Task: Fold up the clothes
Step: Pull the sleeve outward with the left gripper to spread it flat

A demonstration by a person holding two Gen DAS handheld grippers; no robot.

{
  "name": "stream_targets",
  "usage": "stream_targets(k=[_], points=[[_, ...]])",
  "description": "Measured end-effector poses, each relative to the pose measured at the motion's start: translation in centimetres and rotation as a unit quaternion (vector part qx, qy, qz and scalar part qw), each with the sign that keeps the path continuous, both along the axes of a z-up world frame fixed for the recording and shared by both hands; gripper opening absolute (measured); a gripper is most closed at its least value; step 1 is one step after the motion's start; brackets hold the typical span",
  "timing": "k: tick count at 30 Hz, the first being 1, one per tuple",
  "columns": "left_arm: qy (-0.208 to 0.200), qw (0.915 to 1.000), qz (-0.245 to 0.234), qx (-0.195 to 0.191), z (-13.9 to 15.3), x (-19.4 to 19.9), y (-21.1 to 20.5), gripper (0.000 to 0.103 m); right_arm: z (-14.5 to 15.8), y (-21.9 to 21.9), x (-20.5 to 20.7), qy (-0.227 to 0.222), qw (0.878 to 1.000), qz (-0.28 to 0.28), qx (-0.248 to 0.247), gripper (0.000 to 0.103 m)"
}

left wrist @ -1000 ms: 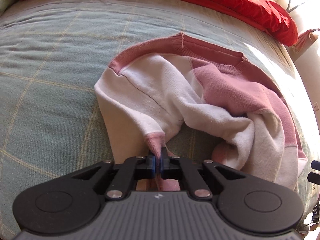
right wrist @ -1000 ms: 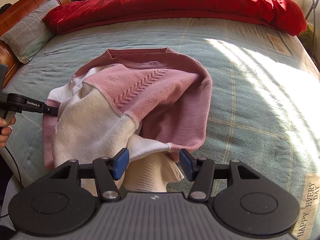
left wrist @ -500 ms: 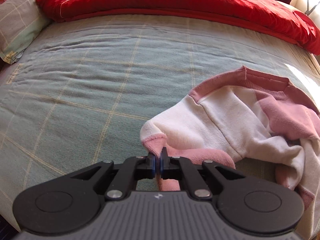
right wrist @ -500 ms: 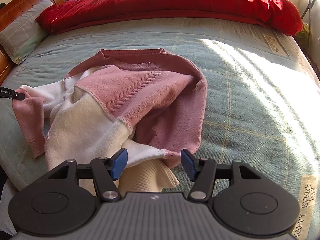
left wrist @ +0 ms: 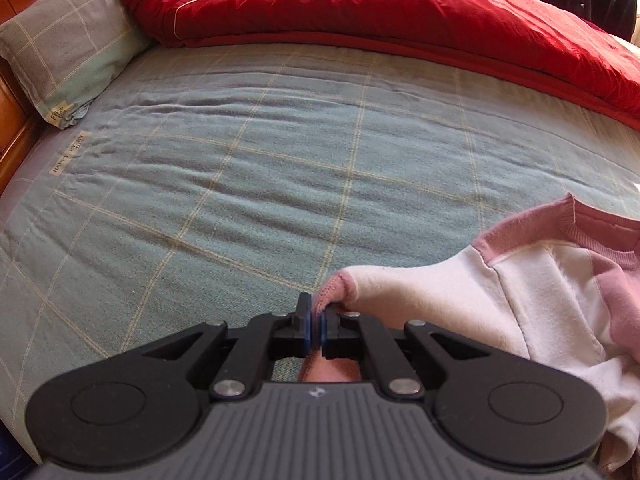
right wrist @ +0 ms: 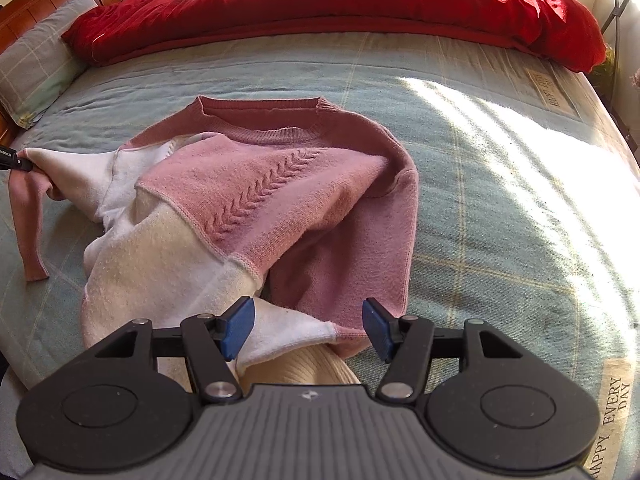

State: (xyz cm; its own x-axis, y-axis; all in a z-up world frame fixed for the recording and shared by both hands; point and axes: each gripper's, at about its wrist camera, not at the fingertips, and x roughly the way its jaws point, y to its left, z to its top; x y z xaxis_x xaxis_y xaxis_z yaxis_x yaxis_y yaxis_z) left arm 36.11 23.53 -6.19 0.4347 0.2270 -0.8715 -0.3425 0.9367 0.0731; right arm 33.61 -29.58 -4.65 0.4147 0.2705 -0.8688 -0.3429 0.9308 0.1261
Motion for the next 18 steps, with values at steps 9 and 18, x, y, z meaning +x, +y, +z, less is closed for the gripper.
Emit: stream_targets(k=[9, 18], points=[[0.017, 0.9996, 0.021, 0.010, -1.7, 3.6, 2.9, 0.003, -0.8, -0.2, 1.8, 0.006, 1.000, -0.022, -0.010, 0.065], [0.046, 0.9988, 0.018, 0.005, -5.6, 5.2, 3.9, 0.014, -1.8, 0.3, 2.5, 0.019, 0.999, -0.025, -0.021, 0.065]])
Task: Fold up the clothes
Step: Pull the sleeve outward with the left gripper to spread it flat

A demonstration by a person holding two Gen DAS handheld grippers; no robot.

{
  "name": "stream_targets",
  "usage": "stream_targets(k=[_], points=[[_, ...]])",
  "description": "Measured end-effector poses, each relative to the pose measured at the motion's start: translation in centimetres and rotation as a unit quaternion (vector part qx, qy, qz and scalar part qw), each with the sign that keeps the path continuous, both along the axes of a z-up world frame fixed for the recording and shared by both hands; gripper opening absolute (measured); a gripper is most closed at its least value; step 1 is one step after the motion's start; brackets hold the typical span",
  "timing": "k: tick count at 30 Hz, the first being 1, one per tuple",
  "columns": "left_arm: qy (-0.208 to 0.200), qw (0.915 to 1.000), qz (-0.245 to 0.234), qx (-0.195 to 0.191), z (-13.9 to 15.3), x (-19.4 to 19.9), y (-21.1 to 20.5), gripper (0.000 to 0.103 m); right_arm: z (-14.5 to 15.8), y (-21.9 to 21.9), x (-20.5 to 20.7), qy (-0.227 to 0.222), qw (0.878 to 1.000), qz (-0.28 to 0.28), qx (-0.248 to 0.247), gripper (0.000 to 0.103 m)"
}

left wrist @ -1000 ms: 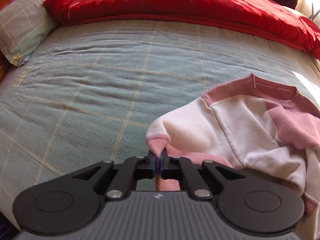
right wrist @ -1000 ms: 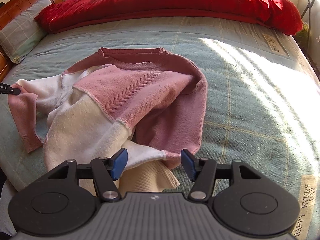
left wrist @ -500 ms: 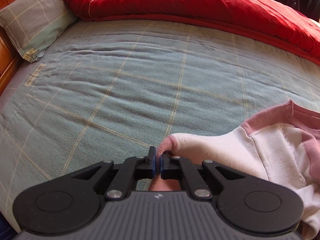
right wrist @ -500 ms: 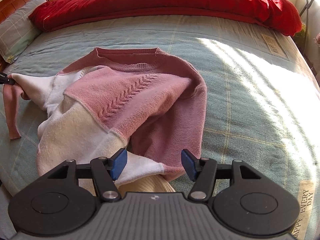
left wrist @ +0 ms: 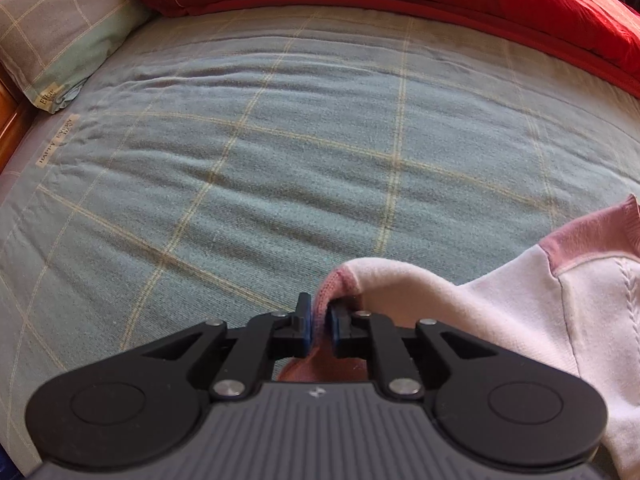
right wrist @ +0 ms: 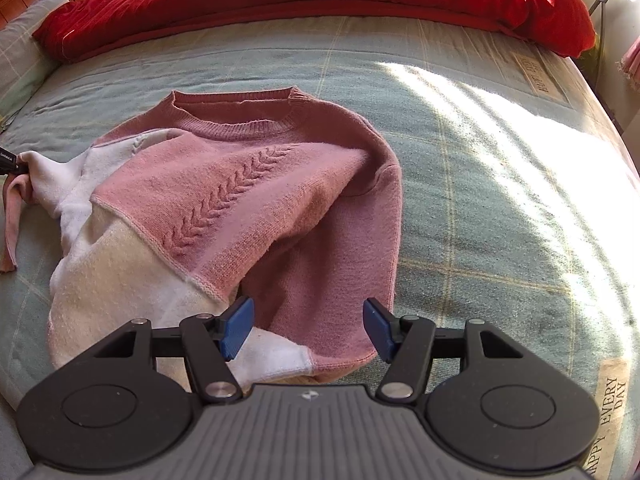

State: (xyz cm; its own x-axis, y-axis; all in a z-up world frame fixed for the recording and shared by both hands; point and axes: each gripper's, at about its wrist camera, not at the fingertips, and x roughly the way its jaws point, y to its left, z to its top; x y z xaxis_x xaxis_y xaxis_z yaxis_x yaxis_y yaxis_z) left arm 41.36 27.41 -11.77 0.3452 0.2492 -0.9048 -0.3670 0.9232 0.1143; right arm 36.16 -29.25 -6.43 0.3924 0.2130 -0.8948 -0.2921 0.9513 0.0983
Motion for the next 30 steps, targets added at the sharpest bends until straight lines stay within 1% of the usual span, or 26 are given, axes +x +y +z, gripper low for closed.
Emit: stream_targets(k=[4, 5, 8, 16, 19, 24, 28, 30], points=[[-0.009, 0.9998, 0.006, -0.018, 0.2, -0.7, 0.7, 0.020, -0.1, 0.4, 0.2, 0.002, 1.000, 0.002, 0.000, 0.066], [-0.010, 0.9997, 0.006, -0.021, 0.4, -0.9, 0.9, 0.025, -0.1, 0.6, 0.2, 0.002, 1.000, 0.003, 0.001, 0.066], [-0.016, 0.9996, 0.008, -0.023, 1.3, -1.9, 1.1, 0.035, 0.2, 1.3, 0.0, -0.003, 1.000, 0.011, 0.006, 0.066], [-0.023, 0.9980, -0.004, -0.059, 3.0, -6.0, 0.4, 0.038, 2.2, 2.0, -1.6, -0.025, 0.999, 0.019, 0.023, 0.066], [-0.015, 0.9968, -0.018, -0.077, 2.9, -7.9, -0.1, 0.039, 3.1, 1.9, -2.6, -0.034, 0.999, 0.023, 0.029, 0.068], [0.009, 0.9952, -0.041, -0.088, 2.2, -10.7, -1.7, 0.038, 4.1, 2.2, -4.3, -0.044, 0.998, 0.024, 0.049, 0.069], [0.008, 0.9937, -0.032, -0.107, 1.6, -12.9, -2.4, 0.038, 4.3, 2.8, -5.6, -0.047, 0.996, 0.026, 0.075, 0.069], [0.003, 0.9923, -0.017, -0.122, 1.2, -13.7, -2.3, 0.038, 4.2, 3.1, -6.2, -0.046, 0.995, 0.026, 0.090, 0.069]])
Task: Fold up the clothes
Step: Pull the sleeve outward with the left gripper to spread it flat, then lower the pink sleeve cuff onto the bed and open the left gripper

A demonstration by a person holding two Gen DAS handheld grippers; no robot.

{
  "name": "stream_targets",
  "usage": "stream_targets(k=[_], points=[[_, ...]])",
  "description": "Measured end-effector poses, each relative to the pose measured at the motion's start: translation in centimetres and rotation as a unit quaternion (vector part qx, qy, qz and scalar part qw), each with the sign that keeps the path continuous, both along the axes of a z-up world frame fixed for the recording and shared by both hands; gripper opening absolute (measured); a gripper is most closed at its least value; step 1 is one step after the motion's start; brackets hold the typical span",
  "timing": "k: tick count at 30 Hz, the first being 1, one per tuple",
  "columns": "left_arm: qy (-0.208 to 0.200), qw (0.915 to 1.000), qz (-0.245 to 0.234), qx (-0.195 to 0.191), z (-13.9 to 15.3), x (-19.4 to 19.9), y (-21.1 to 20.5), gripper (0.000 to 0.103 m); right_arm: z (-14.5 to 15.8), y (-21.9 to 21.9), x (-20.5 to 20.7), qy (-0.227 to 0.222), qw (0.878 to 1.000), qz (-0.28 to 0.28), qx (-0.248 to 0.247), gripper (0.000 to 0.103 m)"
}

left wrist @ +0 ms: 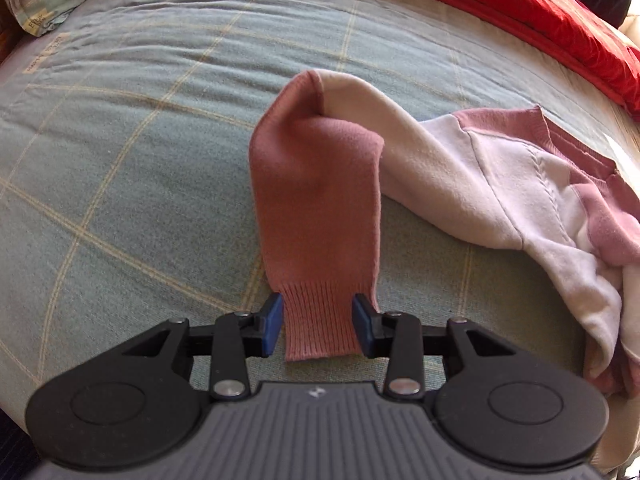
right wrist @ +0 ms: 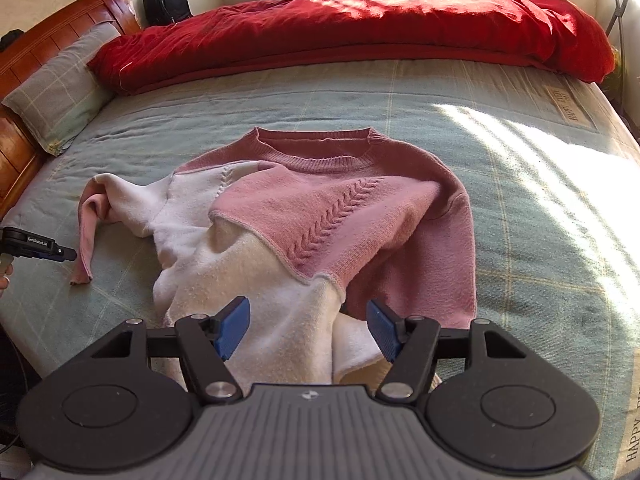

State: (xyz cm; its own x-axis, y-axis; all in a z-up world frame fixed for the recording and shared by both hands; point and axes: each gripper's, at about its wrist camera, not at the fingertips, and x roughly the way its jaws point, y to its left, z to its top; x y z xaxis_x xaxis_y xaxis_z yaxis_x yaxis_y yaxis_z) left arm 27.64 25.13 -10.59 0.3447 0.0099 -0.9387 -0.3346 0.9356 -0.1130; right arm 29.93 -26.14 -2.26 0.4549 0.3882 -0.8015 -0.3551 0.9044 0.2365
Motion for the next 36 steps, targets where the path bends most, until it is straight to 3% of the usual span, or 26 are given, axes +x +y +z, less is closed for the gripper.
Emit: stream_targets(k=[4, 11, 20, 21, 23, 26, 36], points=[[-0.001, 0.9996, 0.028, -0.007, -1.5, -0.8, 0.3, 0.036, -0.6, 0.2, -0.8, 0.014, 1.000, -0.002, 0.022, 0.069], [-0.012, 0.9974, 0.064, -0.029, -3.3, -0.5, 1.0, 0.034, -0.1, -0.2, -1.5, 0.007, 1.000, -0.003, 0.008, 0.070], [-0.032, 0.9958, 0.077, -0.037, -4.5, -0.9, 1.1, 0.032, -0.7, -0.5, -1.0, 0.014, 1.000, -0.006, 0.001, 0.070], [-0.028, 0.9966, 0.072, -0.028, -4.4, -0.9, 0.8, 0.029, -0.8, -0.5, -0.9, 0.016, 1.000, -0.005, 0.001, 0.070], [-0.025, 0.9976, 0.063, -0.014, -3.9, -0.7, 0.4, 0.014, -1.0, -0.2, -0.9, 0.019, 1.000, -0.004, 0.002, 0.070], [-0.024, 0.9982, 0.055, -0.002, -3.1, -0.5, 0.1, 0.005, -0.9, 0.2, -0.9, 0.016, 1.000, 0.003, -0.001, 0.070], [-0.028, 0.9970, 0.040, 0.061, 0.0, -0.8, 3.2, 0.004, 0.8, 4.3, -0.8, -0.005, 0.997, 0.081, -0.014, 0.070]])
